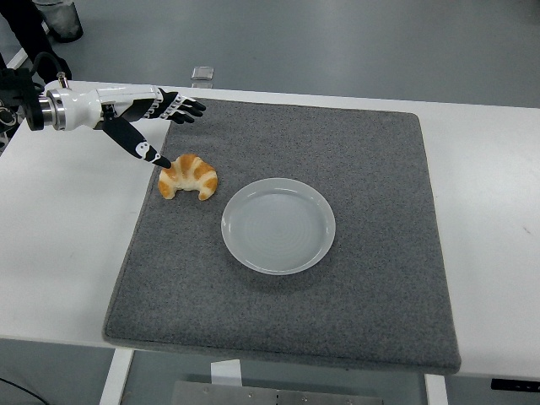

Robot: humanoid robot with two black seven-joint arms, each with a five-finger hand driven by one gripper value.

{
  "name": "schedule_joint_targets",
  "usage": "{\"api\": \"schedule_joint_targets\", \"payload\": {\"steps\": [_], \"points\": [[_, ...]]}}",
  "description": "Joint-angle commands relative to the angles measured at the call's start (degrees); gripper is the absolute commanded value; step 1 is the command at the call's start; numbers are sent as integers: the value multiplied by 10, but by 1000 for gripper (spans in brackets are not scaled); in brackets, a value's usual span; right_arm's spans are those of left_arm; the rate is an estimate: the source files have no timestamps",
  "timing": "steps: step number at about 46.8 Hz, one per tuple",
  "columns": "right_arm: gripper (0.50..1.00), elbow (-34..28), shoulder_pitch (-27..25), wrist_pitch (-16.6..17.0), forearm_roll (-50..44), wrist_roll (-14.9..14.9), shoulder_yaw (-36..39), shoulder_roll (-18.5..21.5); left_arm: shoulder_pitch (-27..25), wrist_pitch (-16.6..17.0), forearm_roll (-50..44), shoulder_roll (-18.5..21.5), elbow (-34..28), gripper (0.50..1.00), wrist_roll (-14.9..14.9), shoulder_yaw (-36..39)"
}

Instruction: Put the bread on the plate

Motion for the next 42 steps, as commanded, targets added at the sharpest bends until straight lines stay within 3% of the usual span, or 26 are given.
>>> {"api": "schedule_joint_targets", "payload": {"steps": [1,7,17,25,42], "points": [[952,0,0,0,0,0,0,0,-5,18,29,-4,-1,990,1,1],[952,0,0,0,0,0,0,0,-6,52,71,-5,1,990,1,2],[952,0,0,1,0,0,0,0,-9,56,167,-14,3,990,2,2],[952,0,0,0,0,0,0,0,-9,56,169,-28,10,992,18,2],[954,0,4,1,1,0,4,0,-17,48,159,-29,8,992,20,2]]}}
